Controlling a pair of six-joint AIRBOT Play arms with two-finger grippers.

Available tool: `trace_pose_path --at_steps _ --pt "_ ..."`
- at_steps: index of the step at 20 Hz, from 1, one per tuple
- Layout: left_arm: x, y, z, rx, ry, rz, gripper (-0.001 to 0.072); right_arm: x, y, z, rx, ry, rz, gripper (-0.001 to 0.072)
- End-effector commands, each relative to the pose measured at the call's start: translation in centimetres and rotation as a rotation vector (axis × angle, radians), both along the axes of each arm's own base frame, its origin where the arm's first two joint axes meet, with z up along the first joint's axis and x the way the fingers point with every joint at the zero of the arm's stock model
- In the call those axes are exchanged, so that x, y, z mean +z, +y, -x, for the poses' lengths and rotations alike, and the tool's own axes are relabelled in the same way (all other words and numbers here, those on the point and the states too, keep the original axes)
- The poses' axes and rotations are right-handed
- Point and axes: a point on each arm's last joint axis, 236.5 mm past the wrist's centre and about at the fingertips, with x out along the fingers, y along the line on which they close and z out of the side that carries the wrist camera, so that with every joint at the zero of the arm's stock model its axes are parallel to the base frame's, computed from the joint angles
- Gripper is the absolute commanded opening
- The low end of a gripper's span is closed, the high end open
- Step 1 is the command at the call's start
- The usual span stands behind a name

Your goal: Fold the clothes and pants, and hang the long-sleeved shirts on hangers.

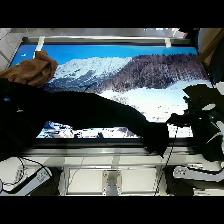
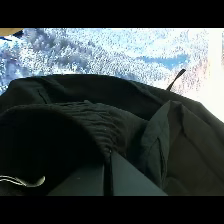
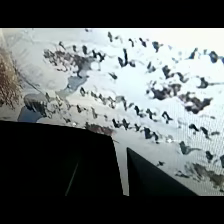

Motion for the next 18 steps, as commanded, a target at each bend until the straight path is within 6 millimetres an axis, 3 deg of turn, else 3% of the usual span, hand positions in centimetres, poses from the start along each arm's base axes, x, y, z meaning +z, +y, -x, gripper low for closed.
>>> trace_pose_path --at_steps 1,7,8,9,10,11,13,16,18 --pt "0.0 0.0 0.0 0.002 0.000 0.000 0.0012 -0.9 -0.2 0.5 0.010 0.027 0.005 0.0309" --pt "0.0 0.0 0.0 0.002 0.000 0.000 0.0012 -1.3 2.9 3.0 0.075 0.137 -0.160 0.0306" --pt "0.0 0.0 0.0 0.002 0.000 0.000 0.0012 -1.1 3.1 2.9 0.086 0.128 -0.166 0.0231" --pt "0.0 0.1 0.0 0.002 -0.001 0.000 0.0012 -0.9 3.1 2.5 0.078 0.116 -0.171 -0.0003" --pt "0.1 0.2 -0.1 0.007 -0.007 -0.004 0.0012 -0.5 3.1 1.7 0.075 0.089 -0.174 0.0005" --pt "0.3 0.5 -0.4 0.017 -0.021 -0.010 0.0012 0.1 2.8 0.6 0.068 0.059 -0.172 0.0005" --pt "1.3 1.5 -1.6 0.064 -0.082 -0.024 0.0012 2.4 1.4 -3.4 0.042 -0.052 -0.142 0.0005" --pt "4.3 2.7 -4.0 0.155 -0.236 0.006 0.0012 8.5 -2.4 -11.6 -0.105 -0.264 -0.057 0.0005" --pt "6.6 3.7 -5.3 0.213 -0.344 0.020 0.0011 12.2 -4.7 -15.1 -0.170 -0.371 0.007 0.0005"
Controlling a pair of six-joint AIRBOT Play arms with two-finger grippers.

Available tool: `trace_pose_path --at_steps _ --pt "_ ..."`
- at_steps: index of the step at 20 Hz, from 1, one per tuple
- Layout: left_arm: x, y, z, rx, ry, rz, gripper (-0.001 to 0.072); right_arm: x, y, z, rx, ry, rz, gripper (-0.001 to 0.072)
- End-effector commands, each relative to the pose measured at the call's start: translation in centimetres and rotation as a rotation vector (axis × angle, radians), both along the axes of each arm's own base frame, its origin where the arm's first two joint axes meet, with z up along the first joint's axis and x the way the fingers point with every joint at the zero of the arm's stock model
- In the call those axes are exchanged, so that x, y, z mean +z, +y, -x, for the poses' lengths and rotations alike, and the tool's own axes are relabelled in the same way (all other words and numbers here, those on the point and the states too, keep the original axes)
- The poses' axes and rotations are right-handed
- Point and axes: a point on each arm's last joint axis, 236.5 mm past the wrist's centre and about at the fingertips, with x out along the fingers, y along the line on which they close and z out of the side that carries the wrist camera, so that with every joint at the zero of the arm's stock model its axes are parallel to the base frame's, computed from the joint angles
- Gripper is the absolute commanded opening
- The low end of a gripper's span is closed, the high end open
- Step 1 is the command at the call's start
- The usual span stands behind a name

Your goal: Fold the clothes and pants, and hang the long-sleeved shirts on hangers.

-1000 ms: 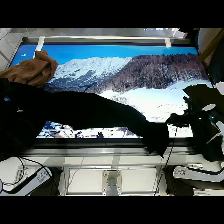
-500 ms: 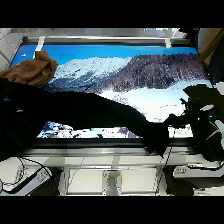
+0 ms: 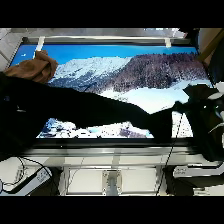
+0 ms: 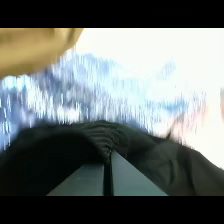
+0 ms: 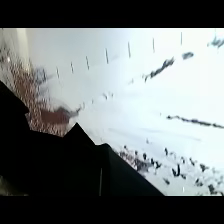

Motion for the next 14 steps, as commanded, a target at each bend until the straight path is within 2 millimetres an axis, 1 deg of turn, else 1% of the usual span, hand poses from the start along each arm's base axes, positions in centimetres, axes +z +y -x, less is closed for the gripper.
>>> trace_pose_path --at_steps 1,2,3,5,6,7,8,9,10,13,14 --pt "4.2 2.2 -2.3 0.117 -0.198 0.009 0.0011 6.9 -3.5 -6.6 -0.152 -0.198 0.062 0.0005" --pt "4.6 2.4 -2.4 0.126 -0.215 -0.001 0.0011 7.9 -4.3 -7.6 -0.189 -0.226 0.076 0.0005" --pt "4.6 2.3 -2.4 0.123 -0.213 -0.008 0.0011 8.3 -5.0 -8.1 -0.227 -0.234 0.083 0.0005" --pt "3.1 2.1 -2.0 0.097 -0.146 -0.063 0.0011 7.8 -6.0 -8.5 -0.301 -0.211 0.086 0.0006" --pt "2.0 1.7 -1.7 0.072 -0.098 -0.091 0.0011 7.3 -6.0 -8.5 -0.317 -0.190 0.072 0.0010" --pt "1.1 1.1 -1.4 0.043 -0.056 -0.109 0.0011 6.8 -5.8 -8.3 -0.311 -0.173 0.063 0.0176" --pt "0.5 0.4 -1.2 0.017 -0.028 -0.116 0.0011 6.6 -5.6 -8.1 -0.302 -0.158 0.056 0.0426" --pt "0.2 -0.3 -1.1 -0.005 -0.011 -0.118 0.0011 6.4 -5.4 -7.7 -0.288 -0.143 0.057 0.0446" --pt "0.0 -1.0 -1.1 -0.025 -0.003 -0.113 0.0011 6.2 -5.1 -7.2 -0.264 -0.124 0.057 0.0447" --pt "-0.1 -2.9 -1.6 -0.072 -0.003 -0.112 0.0011 4.8 -4.1 -4.2 -0.154 -0.020 0.075 0.0446" --pt "-0.1 -3.6 -1.7 -0.088 -0.004 -0.111 0.0012 4.1 -3.5 -3.3 -0.107 0.008 0.079 0.0445"
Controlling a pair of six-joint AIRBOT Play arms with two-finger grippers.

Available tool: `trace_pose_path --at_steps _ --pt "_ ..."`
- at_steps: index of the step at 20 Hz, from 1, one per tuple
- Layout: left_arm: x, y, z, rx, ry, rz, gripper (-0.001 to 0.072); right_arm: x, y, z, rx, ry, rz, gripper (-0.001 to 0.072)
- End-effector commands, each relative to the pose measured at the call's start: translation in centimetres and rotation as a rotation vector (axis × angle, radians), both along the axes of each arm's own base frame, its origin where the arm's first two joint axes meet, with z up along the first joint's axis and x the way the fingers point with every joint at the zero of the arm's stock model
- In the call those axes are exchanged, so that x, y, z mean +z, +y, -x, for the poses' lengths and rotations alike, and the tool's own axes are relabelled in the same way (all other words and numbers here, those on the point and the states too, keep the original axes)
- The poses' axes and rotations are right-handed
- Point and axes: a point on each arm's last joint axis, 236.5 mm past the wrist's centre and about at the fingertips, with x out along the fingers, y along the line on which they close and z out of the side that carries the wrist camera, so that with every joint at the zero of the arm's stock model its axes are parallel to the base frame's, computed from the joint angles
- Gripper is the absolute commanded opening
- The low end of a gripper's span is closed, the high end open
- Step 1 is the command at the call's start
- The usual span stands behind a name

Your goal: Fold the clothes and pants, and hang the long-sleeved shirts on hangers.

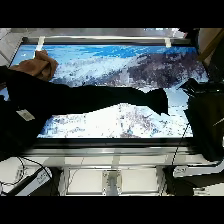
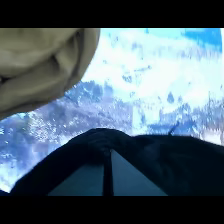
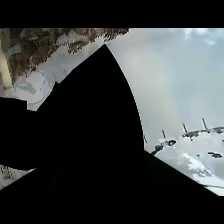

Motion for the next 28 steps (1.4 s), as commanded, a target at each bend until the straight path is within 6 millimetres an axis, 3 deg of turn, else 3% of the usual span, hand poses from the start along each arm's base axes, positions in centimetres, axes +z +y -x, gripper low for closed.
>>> trace_pose_path --at_steps 1,2,5,7,14,17,18,20,22,24,26,28 --pt "-0.5 -2.1 -0.2 -0.058 0.025 -0.010 0.0012 -2.4 1.9 3.4 0.133 0.124 0.004 0.0432" --pt "-0.5 -2.6 -0.3 -0.069 0.024 -0.011 0.0011 -3.5 3.0 4.0 0.179 0.138 0.002 0.0404" --pt "-0.5 -3.1 -0.4 -0.081 0.025 -0.011 0.0012 -6.8 6.6 5.7 0.283 0.184 -0.005 0.0407" --pt "-0.6 -3.0 -0.3 -0.080 0.027 -0.015 0.0012 -8.1 7.9 6.6 0.315 0.210 -0.014 0.0407" --pt "-2.0 -2.9 0.0 -0.088 0.074 -0.024 0.0012 -10.7 9.5 10.1 0.360 0.298 -0.071 0.0408" --pt "-2.6 -2.8 -0.1 -0.089 0.090 -0.016 0.0012 -11.3 9.0 9.3 0.329 0.271 -0.041 0.0406" --pt "-2.8 -2.8 -0.2 -0.089 0.093 -0.014 0.0012 -11.5 8.6 8.6 0.310 0.247 -0.019 0.0386" --pt "-2.8 -2.8 -0.2 -0.089 0.095 -0.013 0.0012 -11.7 7.7 6.9 0.273 0.195 0.031 0.0190" --pt "-2.8 -2.8 -0.2 -0.089 0.095 -0.013 0.0012 -11.6 7.0 5.6 0.235 0.154 0.062 0.0026" --pt "-2.8 -2.7 -0.2 -0.088 0.093 -0.014 0.0012 -10.9 6.9 5.0 0.235 0.138 0.068 0.0005" --pt "-2.4 -2.4 0.0 -0.078 0.085 -0.018 0.0011 -8.3 7.0 4.4 0.260 0.103 0.074 0.0004" --pt "-1.1 -2.0 0.6 -0.062 0.057 -0.032 0.0012 -3.2 7.0 3.5 0.288 0.017 0.108 0.0005"
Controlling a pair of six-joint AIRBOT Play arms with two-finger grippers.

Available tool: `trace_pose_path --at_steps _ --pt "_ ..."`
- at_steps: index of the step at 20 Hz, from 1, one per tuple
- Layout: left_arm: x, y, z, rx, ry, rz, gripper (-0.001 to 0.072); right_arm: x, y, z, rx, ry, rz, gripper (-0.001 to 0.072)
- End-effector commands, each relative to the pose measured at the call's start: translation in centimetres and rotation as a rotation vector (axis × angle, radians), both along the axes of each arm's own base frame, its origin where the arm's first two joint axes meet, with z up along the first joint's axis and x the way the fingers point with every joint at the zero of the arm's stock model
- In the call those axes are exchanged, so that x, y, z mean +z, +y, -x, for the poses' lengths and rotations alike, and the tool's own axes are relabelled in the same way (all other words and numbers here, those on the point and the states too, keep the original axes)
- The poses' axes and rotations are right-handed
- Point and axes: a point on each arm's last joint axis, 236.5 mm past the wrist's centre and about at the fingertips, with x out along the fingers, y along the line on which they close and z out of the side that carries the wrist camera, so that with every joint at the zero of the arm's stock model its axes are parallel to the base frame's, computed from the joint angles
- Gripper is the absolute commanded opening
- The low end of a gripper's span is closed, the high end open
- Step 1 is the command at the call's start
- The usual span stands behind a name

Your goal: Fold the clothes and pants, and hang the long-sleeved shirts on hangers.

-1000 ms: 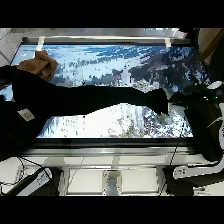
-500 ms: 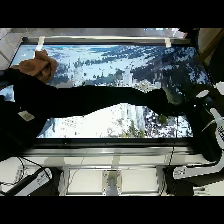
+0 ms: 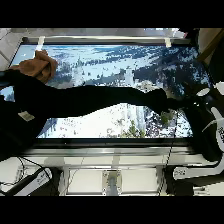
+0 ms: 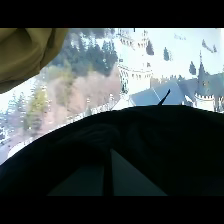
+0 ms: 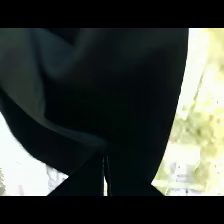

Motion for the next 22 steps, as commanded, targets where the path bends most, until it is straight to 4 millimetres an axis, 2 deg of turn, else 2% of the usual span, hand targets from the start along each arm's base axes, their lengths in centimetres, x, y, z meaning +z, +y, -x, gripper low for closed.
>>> trace_pose_path --at_steps 1,4,7,9,10,12,15,18,22 --pt "2.0 0.7 1.0 0.025 -0.046 -0.024 0.0012 8.1 -0.1 -1.3 0.045 -0.143 0.041 0.0005" --pt "6.2 2.3 3.6 0.095 -0.138 -0.077 0.0012 19.6 -0.6 -0.2 0.074 -0.343 0.131 0.0005" --pt "9.7 4.8 6.8 0.198 -0.215 -0.134 0.0012 30.1 -2.7 2.5 -0.049 -0.542 0.240 0.0005" --pt "10.8 6.2 8.3 0.254 -0.238 -0.158 0.0012 34.4 -3.8 4.1 -0.103 -0.638 0.300 0.0005" --pt "10.9 6.6 8.6 0.268 -0.239 -0.162 0.0012 35.1 -4.1 4.5 -0.121 -0.651 0.313 0.0005" --pt "10.0 6.5 8.6 0.256 -0.206 -0.144 0.0012 34.2 -4.7 4.2 -0.140 -0.620 0.300 0.0005" --pt "6.3 6.1 8.2 0.211 -0.082 -0.077 0.0011 30.1 -6.0 1.7 -0.146 -0.515 0.248 0.0005" --pt "2.6 5.8 7.6 0.185 0.017 0.002 0.0012 23.6 -6.7 -1.5 -0.173 -0.357 0.138 0.0005" --pt "-0.1 5.7 7.2 0.182 0.065 0.043 0.0012 13.9 -5.3 -5.7 -0.147 -0.176 0.045 0.0006"
